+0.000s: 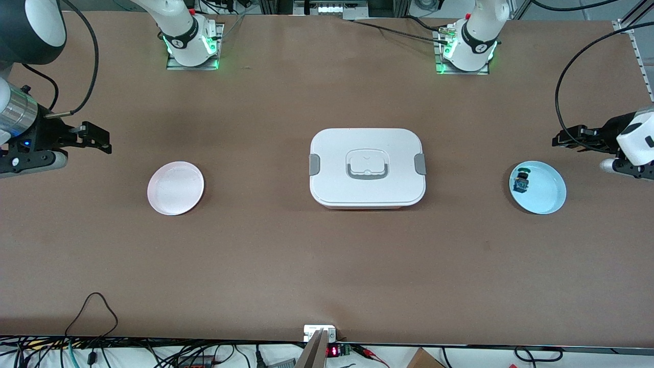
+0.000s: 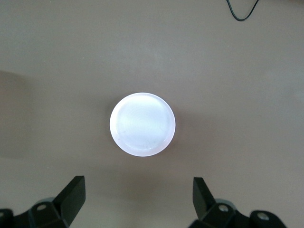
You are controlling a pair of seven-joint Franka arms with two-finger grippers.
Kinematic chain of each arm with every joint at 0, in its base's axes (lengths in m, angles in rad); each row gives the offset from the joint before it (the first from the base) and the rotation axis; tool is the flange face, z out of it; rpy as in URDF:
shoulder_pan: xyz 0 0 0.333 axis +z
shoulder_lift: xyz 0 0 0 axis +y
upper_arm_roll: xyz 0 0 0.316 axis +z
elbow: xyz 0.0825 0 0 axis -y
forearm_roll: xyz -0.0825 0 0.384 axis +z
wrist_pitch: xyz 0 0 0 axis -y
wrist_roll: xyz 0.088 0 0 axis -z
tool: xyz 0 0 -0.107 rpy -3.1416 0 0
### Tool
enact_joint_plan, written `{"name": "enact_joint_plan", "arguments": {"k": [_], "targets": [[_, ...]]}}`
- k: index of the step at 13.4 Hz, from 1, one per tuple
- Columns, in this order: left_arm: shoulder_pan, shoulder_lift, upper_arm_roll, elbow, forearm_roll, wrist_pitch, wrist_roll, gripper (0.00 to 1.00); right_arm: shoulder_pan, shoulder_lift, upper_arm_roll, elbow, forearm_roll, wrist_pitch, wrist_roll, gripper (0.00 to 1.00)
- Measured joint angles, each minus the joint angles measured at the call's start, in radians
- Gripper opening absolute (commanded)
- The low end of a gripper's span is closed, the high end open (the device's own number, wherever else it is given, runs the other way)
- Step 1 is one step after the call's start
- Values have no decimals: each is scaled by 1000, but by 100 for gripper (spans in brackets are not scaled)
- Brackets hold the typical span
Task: Transfer orange switch to right arm and place
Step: 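Lift the orange switch with the left gripper and carry it over the box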
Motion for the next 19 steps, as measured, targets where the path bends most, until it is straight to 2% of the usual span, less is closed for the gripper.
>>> {"name": "enact_joint_plan", "arguments": {"k": [3,9,14,17,19], "targets": [[-17,-13,-4,11,-110,0,225,0,-7,0,-6,4,-1,-10,-57,100],[-47,-21,-7,15,-420,-14,689,0,-10,1,-9,4,-1,-77,-146,100],[-93,-21,-16,14,-690,-71,903,0,-10,1,-9,4,10,-106,-151,100],[-112,-14,-24,6,-855,-73,1034,0,-14,2,-9,4,65,-121,-156,100],[-134,12,-27,-10,-962,-74,1128,0,-38,5,-10,-6,154,-139,-165,100]]}}
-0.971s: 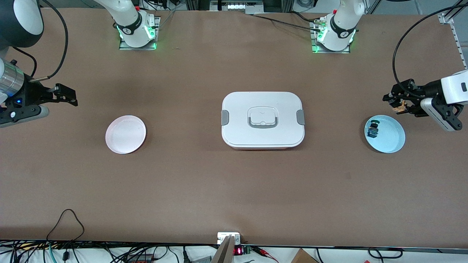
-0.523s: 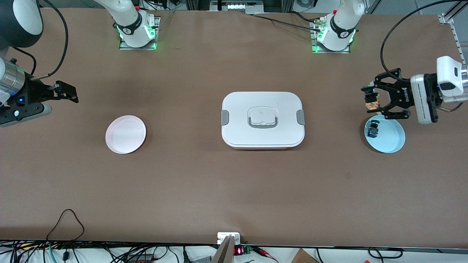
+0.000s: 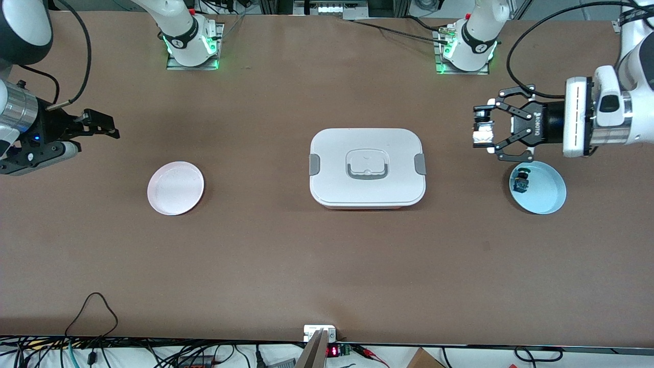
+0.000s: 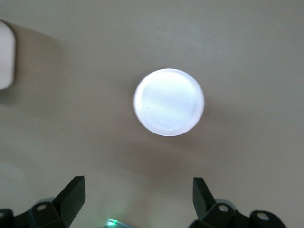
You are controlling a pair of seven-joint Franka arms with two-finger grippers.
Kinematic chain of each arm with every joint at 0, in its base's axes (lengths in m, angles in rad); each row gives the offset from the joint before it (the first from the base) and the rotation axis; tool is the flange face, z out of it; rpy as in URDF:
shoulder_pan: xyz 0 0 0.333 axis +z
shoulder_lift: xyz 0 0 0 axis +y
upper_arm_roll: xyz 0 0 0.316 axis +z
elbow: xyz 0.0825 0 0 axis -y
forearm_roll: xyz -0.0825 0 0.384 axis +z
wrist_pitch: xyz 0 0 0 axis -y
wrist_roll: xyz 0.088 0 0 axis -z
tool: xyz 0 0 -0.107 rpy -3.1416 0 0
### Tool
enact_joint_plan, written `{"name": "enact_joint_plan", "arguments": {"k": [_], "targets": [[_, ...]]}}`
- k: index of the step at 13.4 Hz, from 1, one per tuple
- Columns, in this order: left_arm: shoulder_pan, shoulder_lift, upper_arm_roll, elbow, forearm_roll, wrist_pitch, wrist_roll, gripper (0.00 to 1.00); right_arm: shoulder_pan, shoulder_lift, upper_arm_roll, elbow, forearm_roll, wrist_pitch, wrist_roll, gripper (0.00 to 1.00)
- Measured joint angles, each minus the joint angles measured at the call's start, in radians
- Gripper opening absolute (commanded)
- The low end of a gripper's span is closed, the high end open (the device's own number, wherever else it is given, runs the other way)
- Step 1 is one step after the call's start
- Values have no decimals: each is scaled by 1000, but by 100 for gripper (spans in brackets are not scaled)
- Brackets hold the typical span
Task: Transfer orange switch to right arm and place
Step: 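Lift the orange switch with the left gripper and carry it over the box, then hold the switch with the left gripper while the right gripper approaches it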
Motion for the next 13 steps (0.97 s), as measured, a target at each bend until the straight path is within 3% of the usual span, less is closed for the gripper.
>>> {"name": "enact_joint_plan", "arguments": {"k": [3,6,13], "targets": [[-45,49,-4,-46,-88,-1,101,0,-32,9,-2,-30,112,-9,-37,100],[-68,73,-26,-57,-107,-11,119,0,-54,14,-2,-93,305,-17,-37,100],[-147,149,-30,-73,-254,-14,220,0,-88,34,-3,-366,961,-72,-141,100]]}}
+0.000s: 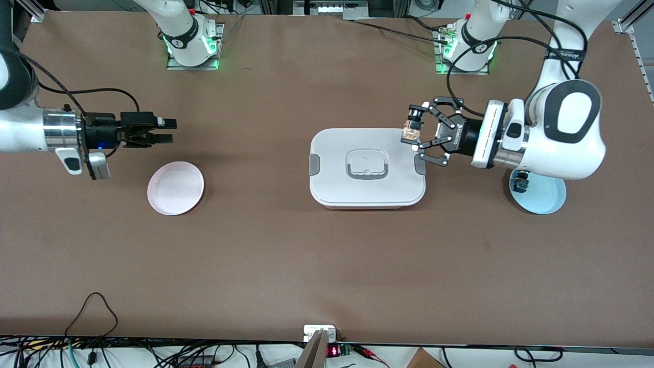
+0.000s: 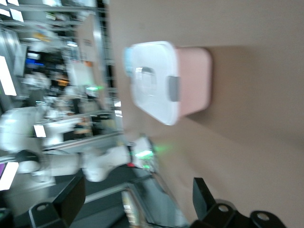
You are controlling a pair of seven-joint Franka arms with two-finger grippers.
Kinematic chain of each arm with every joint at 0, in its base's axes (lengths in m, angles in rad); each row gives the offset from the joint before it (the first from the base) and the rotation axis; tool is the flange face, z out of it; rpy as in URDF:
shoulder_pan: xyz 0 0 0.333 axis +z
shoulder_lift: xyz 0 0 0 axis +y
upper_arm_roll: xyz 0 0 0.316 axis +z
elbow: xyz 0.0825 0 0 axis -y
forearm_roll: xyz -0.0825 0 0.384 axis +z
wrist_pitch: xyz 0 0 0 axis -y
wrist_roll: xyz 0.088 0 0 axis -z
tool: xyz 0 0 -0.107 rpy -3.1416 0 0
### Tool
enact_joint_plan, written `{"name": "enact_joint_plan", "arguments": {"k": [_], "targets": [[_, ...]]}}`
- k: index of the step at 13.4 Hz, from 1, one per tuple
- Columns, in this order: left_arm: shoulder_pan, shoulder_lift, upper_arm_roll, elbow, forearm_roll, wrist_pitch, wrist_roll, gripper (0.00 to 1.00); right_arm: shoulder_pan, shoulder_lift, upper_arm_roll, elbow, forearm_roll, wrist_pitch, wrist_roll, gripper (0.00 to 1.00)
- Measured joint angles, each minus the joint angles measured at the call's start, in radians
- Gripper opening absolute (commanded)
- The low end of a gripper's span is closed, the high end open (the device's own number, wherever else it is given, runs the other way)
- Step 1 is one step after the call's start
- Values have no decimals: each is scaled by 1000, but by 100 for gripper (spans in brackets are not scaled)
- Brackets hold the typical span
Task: Transfer orange switch to right arm and place
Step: 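Hold the switch with the left gripper while the right gripper approaches it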
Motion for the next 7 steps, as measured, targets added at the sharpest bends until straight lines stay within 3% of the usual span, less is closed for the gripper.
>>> {"name": "enact_joint_plan", "arguments": {"k": [3,7], "targets": [[-25,47,0,-16,-92,1,96,0,-3,56,2,-102,281,-97,-75,100],[-55,87,0,-41,-160,18,186,0,68,96,20,-233,518,-103,-179,100]]}}
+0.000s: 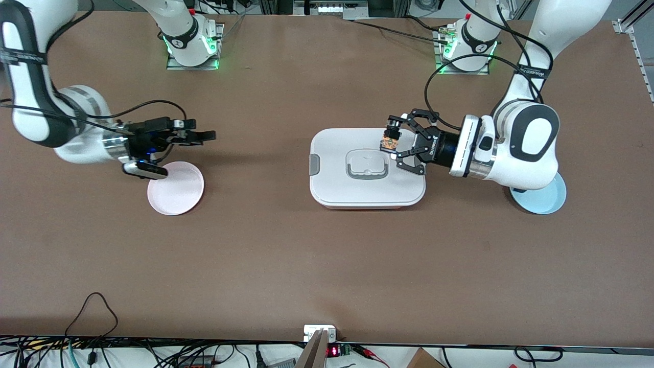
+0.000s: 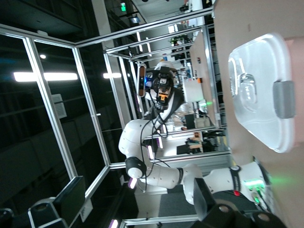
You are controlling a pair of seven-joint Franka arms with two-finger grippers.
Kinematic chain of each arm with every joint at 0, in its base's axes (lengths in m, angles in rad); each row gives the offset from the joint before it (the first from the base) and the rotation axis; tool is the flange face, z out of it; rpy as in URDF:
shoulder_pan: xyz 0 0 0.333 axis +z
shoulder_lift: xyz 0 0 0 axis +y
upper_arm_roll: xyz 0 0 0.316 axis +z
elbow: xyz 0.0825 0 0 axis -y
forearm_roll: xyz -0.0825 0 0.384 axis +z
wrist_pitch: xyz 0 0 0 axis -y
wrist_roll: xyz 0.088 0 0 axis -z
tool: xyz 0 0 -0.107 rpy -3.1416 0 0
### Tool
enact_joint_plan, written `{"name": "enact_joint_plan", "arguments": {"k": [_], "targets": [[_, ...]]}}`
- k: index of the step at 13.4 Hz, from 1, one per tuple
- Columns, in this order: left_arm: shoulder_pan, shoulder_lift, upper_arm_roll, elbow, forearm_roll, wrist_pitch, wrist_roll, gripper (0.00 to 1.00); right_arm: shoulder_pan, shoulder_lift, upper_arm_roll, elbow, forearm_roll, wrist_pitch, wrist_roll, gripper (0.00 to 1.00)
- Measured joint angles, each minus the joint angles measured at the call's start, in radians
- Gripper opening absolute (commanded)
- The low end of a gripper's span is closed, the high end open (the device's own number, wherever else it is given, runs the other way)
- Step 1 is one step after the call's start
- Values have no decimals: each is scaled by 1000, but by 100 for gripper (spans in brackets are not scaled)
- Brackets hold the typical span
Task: Transfer orange switch to right arm and place
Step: 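Hold the switch with the left gripper while the right gripper approaches it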
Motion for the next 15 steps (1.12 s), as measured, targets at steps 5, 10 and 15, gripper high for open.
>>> {"name": "enact_joint_plan", "arguments": {"k": [5,10,15], "targets": [[-54,15,-7,-8,-20,47,27,0,279,-7,8,-12,327,350,-9,100],[-66,34,-8,-10,-20,50,46,0,546,-16,10,68,575,698,-12,100],[-67,34,-8,-10,-28,50,57,0,671,-12,10,137,750,890,-12,100]]}}
